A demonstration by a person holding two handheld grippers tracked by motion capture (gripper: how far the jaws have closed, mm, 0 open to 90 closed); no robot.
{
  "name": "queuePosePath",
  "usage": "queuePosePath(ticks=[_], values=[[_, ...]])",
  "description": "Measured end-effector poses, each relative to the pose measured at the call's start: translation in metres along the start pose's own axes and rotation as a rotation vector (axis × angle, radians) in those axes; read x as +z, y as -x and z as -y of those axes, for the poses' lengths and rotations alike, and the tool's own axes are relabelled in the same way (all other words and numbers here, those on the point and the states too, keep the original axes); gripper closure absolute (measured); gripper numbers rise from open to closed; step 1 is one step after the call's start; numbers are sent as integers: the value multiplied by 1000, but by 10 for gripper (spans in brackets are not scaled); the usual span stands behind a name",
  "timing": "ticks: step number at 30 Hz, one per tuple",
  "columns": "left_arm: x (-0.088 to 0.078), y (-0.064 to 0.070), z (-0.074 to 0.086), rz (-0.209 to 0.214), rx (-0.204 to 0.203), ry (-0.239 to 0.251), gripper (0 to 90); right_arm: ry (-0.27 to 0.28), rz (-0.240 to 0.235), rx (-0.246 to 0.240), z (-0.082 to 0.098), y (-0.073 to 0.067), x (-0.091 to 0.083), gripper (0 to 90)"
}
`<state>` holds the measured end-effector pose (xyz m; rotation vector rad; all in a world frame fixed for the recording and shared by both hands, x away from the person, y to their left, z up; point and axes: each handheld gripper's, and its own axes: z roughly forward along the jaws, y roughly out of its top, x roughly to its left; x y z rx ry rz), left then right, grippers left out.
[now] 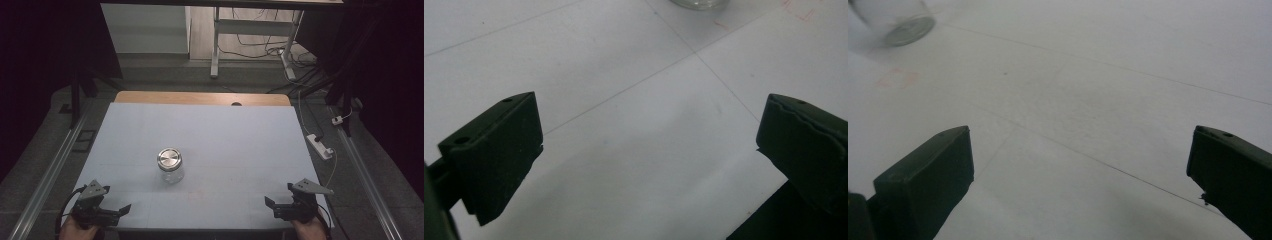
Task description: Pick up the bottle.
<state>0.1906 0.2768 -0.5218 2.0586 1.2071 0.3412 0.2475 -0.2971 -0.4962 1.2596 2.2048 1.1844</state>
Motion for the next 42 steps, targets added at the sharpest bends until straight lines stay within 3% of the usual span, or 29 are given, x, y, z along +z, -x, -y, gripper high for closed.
queuePosePath(ticks=[2,5,10,16,26,31,32,42], values=[[-1,0,0,19,-2,12,0,-6,-24,-8,-1,0,1,0],[0,-1,0,85,-2,18,0,-8,-49,-11,-1,1,2,0],[0,-1,0,88,11,14,0,-11,-48,-4,-2,1,3,0],[0,-1,1,83,20,17,0,-28,-31,-35,-3,-2,6,0],[0,-2,0,55,6,19,0,-29,-32,-36,-3,-2,6,0],[-1,-3,-2,68,2,38,0,-32,-39,-40,-3,-2,6,0],[0,-3,-3,84,10,41,0,-33,-40,-40,-3,-2,6,0],[3,-1,-8,71,50,58,0,-46,-41,-36,-3,-2,7,0]])
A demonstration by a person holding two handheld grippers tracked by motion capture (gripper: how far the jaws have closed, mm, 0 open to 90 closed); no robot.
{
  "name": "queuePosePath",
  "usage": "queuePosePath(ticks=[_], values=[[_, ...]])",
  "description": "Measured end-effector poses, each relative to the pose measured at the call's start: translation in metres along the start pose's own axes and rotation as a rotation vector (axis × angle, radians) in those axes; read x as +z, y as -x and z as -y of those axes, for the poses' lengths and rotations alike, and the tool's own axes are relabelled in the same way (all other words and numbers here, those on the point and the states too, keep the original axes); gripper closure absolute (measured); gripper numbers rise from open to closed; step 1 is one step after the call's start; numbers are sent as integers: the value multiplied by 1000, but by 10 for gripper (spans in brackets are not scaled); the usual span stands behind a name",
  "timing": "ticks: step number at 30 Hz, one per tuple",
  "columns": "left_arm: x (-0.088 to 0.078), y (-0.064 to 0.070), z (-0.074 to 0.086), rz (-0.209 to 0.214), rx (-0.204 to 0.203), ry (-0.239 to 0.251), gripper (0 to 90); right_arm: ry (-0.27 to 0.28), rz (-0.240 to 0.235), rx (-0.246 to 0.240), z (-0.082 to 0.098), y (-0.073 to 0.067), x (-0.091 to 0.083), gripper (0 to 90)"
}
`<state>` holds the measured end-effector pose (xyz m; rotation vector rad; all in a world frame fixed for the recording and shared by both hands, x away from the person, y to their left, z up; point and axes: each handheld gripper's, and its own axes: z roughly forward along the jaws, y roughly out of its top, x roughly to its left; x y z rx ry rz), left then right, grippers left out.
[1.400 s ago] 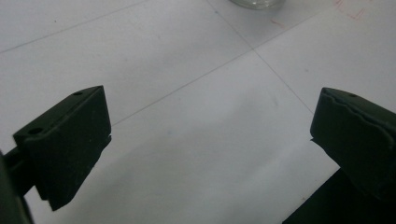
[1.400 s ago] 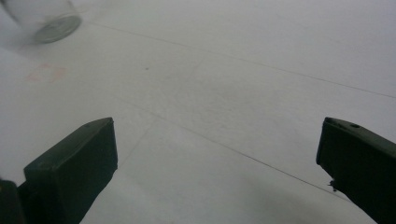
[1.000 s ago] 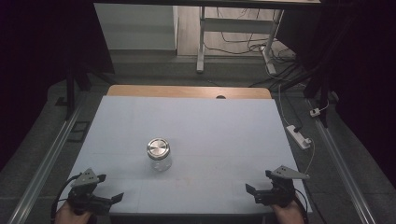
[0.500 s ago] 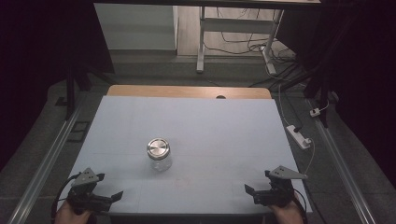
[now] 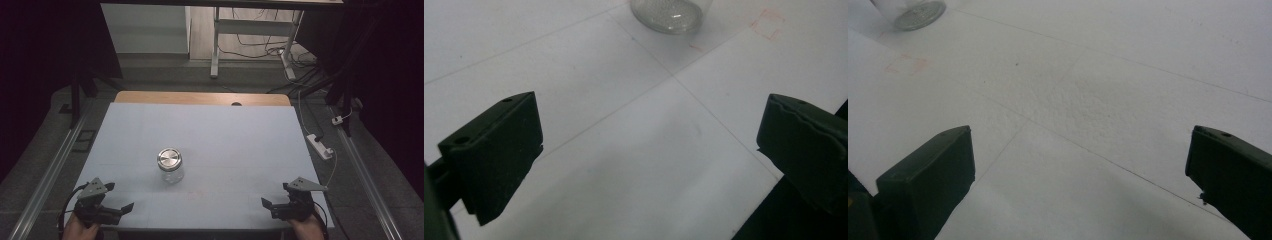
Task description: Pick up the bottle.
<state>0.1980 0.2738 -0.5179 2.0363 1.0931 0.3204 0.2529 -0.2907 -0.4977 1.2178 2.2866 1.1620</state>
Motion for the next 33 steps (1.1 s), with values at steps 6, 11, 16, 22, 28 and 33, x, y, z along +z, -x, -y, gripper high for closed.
queuePosePath(ticks=[6,11,16,22,28,33], values=[[3,0,-6,22,15,25,0,0,-1,-8,0,-1,0,0],[6,-1,-11,54,26,45,0,-3,-7,-15,0,-1,0,0],[12,-4,-16,81,42,50,0,-5,-8,-15,0,-1,0,0],[22,-5,-23,106,85,90,0,-13,-6,-15,0,-1,1,0],[34,-5,-33,125,85,94,0,-12,-8,-19,0,-1,1,0],[46,-4,-42,115,96,74,0,-14,-8,-21,0,-1,1,0]])
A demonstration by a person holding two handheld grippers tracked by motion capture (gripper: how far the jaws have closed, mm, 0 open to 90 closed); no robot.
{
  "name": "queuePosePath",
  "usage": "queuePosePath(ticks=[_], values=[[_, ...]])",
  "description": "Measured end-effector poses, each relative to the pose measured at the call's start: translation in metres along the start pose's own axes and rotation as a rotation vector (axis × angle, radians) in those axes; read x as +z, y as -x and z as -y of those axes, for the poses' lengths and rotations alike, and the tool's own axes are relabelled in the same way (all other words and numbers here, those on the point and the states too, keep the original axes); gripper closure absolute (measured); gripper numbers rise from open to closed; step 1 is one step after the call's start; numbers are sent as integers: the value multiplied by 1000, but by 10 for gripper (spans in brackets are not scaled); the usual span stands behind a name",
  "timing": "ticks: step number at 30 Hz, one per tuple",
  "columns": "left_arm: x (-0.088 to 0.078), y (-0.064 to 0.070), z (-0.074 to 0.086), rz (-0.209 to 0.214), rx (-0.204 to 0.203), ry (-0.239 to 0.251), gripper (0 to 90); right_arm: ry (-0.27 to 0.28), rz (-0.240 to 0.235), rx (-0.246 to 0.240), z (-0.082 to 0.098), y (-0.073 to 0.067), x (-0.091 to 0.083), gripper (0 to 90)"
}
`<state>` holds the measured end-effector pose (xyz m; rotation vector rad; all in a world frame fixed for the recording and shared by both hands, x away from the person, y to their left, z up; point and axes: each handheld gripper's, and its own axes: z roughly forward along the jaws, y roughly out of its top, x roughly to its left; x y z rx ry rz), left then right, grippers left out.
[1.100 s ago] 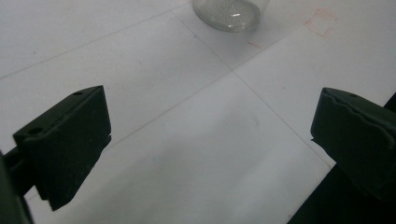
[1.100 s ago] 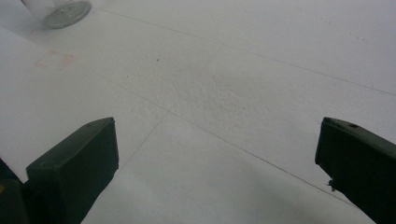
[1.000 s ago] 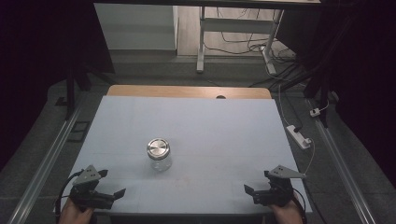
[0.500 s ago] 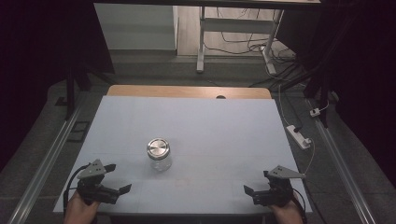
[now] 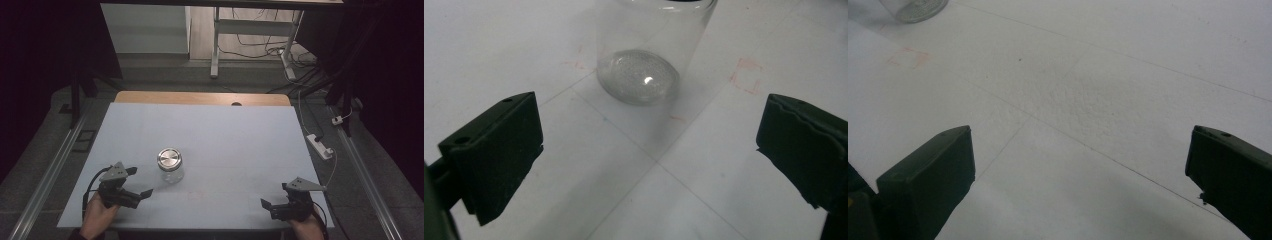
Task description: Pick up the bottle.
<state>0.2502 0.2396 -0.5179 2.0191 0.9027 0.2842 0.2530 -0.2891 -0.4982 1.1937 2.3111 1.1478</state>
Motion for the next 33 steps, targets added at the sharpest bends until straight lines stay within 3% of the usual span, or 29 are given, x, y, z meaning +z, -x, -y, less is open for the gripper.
queuePosePath(ticks=[14,25,33], values=[[29,2,-24,-12,14,-42,0,-15,0,-8,-1,-1,2,0],[60,-2,-45,32,83,-53,0,-17,-3,-11,-1,-1,2,0],[74,-8,-51,58,90,-53,0,-17,-5,-12,-1,-1,2,0]])
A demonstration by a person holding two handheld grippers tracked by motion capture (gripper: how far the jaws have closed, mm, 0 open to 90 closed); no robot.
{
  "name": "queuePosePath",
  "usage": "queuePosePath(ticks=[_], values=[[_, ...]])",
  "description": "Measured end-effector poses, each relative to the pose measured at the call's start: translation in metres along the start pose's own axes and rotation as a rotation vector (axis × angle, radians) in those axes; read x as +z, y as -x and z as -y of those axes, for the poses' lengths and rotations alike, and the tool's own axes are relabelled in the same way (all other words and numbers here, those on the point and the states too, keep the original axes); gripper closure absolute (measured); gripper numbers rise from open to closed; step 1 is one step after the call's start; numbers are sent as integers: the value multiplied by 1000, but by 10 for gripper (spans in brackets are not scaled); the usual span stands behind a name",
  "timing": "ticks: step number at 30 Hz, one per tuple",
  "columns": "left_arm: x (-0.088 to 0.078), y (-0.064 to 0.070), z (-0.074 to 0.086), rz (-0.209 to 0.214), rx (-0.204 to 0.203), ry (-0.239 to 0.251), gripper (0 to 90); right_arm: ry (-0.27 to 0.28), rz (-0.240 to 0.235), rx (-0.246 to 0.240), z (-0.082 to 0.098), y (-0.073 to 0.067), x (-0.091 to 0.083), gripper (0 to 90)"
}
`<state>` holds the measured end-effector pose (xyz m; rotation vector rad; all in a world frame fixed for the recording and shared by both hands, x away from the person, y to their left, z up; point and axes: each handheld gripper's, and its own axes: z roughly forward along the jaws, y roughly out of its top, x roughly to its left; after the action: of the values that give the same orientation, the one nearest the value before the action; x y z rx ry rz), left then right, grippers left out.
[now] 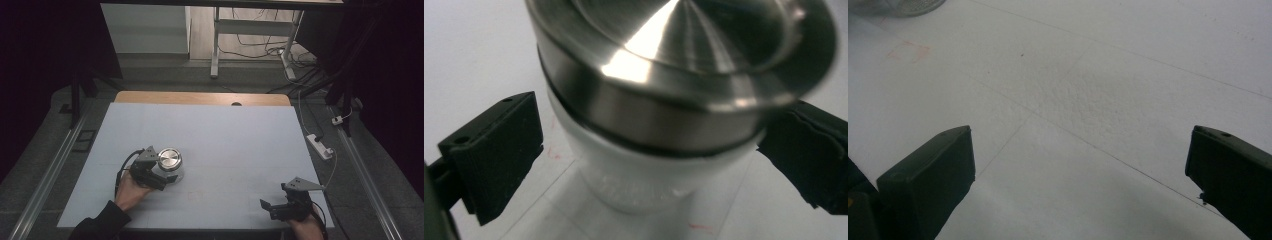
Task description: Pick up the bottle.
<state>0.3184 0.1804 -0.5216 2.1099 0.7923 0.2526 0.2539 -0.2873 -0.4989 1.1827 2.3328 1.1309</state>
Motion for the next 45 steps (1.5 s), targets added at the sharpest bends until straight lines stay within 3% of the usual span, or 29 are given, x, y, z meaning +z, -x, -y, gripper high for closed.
queuePosePath(ticks=[8,12,22,32,45], values=[[9,-3,-5,39,59,-17,33,-1,-1,0,0,0,0,0],[7,-1,-5,17,89,-22,122,1,-3,0,0,0,0,0],[6,-1,-4,2,88,-13,150,-2,-3,-1,0,0,0,0],[5,3,-8,-25,68,-34,154,1,-5,0,0,0,0,0],[-10,4,-21,-26,60,26,154,4,-8,8,0,1,0,0]])
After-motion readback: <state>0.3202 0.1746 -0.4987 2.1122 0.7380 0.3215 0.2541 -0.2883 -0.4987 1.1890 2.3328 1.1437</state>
